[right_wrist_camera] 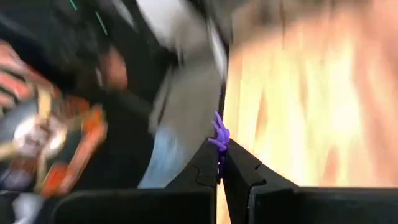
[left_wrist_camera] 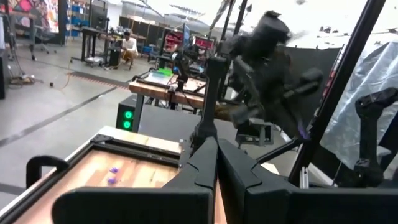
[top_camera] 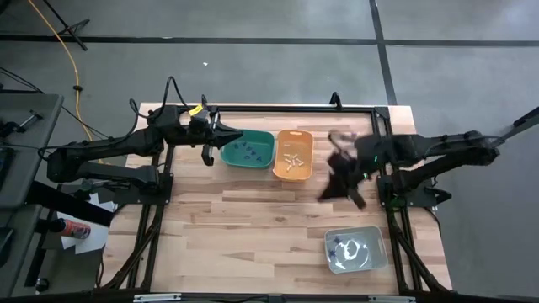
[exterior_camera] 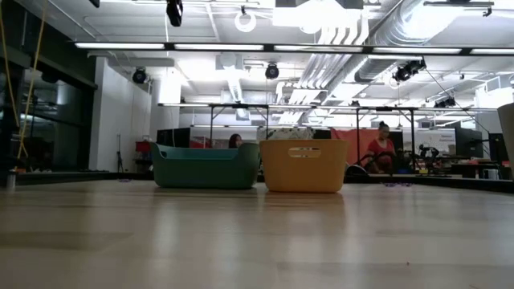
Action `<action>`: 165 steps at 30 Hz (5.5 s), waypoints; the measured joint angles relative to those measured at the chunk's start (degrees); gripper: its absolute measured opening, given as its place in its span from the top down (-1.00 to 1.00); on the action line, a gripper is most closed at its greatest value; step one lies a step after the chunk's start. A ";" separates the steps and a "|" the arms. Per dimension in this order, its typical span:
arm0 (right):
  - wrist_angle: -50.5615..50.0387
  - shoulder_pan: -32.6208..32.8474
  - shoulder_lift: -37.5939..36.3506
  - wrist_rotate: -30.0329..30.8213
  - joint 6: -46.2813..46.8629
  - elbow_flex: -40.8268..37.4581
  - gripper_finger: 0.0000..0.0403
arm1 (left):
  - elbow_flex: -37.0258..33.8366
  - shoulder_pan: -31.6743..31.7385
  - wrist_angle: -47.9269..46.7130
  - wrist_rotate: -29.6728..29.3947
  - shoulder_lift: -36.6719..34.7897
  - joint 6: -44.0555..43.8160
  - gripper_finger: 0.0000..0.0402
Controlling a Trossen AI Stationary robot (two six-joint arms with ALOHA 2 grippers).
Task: Sort Halloween decoration
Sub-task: Put the violet spider toy into the gray bin
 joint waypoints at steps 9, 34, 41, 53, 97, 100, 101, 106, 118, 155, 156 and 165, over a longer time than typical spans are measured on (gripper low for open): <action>-1.13 24.31 2.87 2.36 41.46 -10.45 1.00 | 0.00 0.00 -5.17 0.00 0.00 0.02 1.00; 1.82 36.66 20.30 13.99 92.11 -21.27 1.00 | 0.00 0.00 -6.91 0.00 -0.01 0.07 1.00; 0.37 35.93 20.30 17.49 93.39 -21.25 1.00 | 0.00 -0.01 -6.93 0.00 0.00 0.07 1.00; -0.23 35.72 20.30 17.90 92.96 -21.31 0.84 | 0.00 0.00 -6.95 -0.01 0.00 0.07 1.00; 57.58 -19.95 3.62 19.63 -8.98 -21.31 0.37 | 0.00 0.05 -4.61 -3.54 -0.02 -4.02 1.00; 59.32 -20.54 4.57 18.94 -12.24 -21.31 0.37 | 0.00 0.04 -4.29 -3.54 -0.02 -4.01 1.00; 60.06 -20.52 4.76 18.93 -13.35 -21.31 0.37 | 0.00 0.04 -4.29 -3.55 -0.02 -4.00 1.00; 61.21 -20.52 4.82 18.88 -14.86 -21.31 0.37 | 0.00 0.04 -4.28 -5.03 -0.02 -2.40 1.00; 62.16 -20.47 4.69 18.88 -13.79 -21.31 0.37 | 0.00 0.04 -4.92 -5.11 -0.02 3.54 0.85; 60.79 -19.73 4.69 16.96 -20.96 -21.31 1.00 | 0.00 0.44 -4.74 -6.64 -0.02 4.66 0.35; 60.78 -19.73 4.69 16.64 -20.89 -21.31 1.00 | 0.00 0.44 -4.73 -6.64 -0.02 4.66 0.35; 57.29 -19.73 4.68 15.37 -18.92 -21.31 1.00 | 0.00 0.44 -4.75 -6.64 -0.02 4.63 0.35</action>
